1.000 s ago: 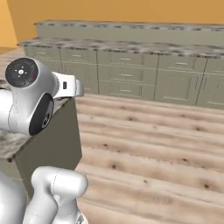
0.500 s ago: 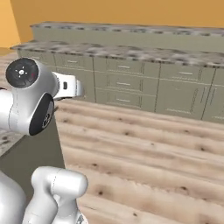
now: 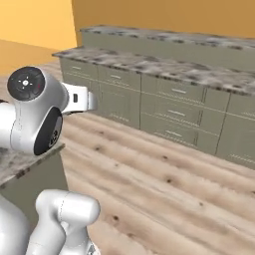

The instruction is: Retrieve the kiwi and mango from the fridge and place them into the bowl on the dining table.

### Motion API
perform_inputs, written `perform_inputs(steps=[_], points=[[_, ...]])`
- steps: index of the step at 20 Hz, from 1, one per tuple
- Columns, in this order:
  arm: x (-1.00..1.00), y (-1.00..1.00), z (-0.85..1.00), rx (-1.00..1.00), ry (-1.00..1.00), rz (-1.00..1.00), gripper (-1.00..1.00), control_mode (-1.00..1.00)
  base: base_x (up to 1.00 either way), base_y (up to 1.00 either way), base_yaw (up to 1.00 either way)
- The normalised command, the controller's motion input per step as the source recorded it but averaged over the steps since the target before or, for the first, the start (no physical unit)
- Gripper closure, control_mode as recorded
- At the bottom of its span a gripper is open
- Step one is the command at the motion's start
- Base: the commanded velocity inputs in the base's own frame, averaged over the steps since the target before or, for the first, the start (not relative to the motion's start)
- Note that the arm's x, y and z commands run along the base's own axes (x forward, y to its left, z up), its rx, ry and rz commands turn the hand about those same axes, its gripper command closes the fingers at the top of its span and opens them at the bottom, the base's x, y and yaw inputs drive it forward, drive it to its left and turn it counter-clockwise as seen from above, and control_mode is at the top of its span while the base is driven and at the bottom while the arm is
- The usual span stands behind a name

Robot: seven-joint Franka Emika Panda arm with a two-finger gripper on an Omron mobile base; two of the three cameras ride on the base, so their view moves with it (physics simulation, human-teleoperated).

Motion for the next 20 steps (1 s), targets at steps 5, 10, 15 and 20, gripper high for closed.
perform_inputs(steps=[5,10,15,20], points=[[0.00,0.00,0.00,0.00,0.00,0.00,1.00,1.00,1.00,-0.55,0.44],[0.00,0.00,0.00,0.00,0.00,0.00,1.00,1.00,1.00,-0.59,0.41],[0.00,0.00,0.00,0.00,0.00,0.00,1.00,1.00,1.00,-0.22,0.46],[0.00,0.00,0.00,0.00,0.00,0.00,1.00,1.00,1.00,-0.33,0.58]])
